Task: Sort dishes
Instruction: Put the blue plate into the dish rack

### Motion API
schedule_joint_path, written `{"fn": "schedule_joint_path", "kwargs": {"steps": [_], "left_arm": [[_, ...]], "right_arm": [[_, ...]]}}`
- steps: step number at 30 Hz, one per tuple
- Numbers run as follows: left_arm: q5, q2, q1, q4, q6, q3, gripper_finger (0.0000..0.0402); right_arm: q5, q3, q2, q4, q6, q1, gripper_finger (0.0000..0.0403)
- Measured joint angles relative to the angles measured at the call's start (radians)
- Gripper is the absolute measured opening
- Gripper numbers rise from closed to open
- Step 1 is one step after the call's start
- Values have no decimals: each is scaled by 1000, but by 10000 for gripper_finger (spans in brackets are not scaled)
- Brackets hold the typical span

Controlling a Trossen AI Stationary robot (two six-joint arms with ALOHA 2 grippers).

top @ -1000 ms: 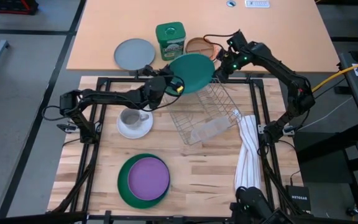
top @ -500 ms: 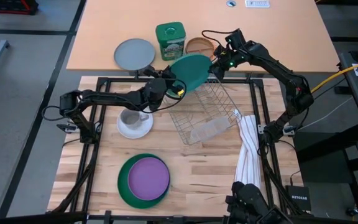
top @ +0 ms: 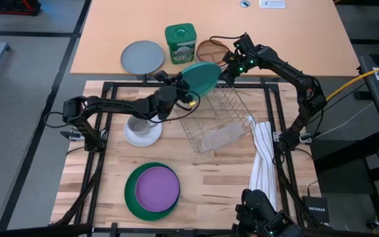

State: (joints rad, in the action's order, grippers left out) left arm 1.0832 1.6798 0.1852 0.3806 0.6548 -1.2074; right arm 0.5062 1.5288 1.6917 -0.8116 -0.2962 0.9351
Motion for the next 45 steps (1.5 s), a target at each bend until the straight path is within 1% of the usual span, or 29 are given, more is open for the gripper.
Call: {"fn": "schedule_joint_path", "kwargs": {"steps": [9,14,18,23,27,33,45], "left_arm": [[-40,-1,-2,-18,-4,39,0],[-104,-1,0,-32,-11,39,0],[-142,-1,5,-38,-62,40,9],[-227,0,18,-67,-155,41,31],[-270,0,27,-92,-237,41,48],[-270,0,32,-118,-342,41,81],[-257,0,41,-108,-351,35,162]], "right_arm": [[-9,0,1,3,0,1,138],[-6,0,1,-7,1,0,138],[-5,0,1,-16,2,0,138],[-2,0,1,-39,3,0,138],[-1,0,1,-48,3,0,138],[-9,0,1,-54,3,0,138],[-26,0,1,-54,3,0,138]]}}
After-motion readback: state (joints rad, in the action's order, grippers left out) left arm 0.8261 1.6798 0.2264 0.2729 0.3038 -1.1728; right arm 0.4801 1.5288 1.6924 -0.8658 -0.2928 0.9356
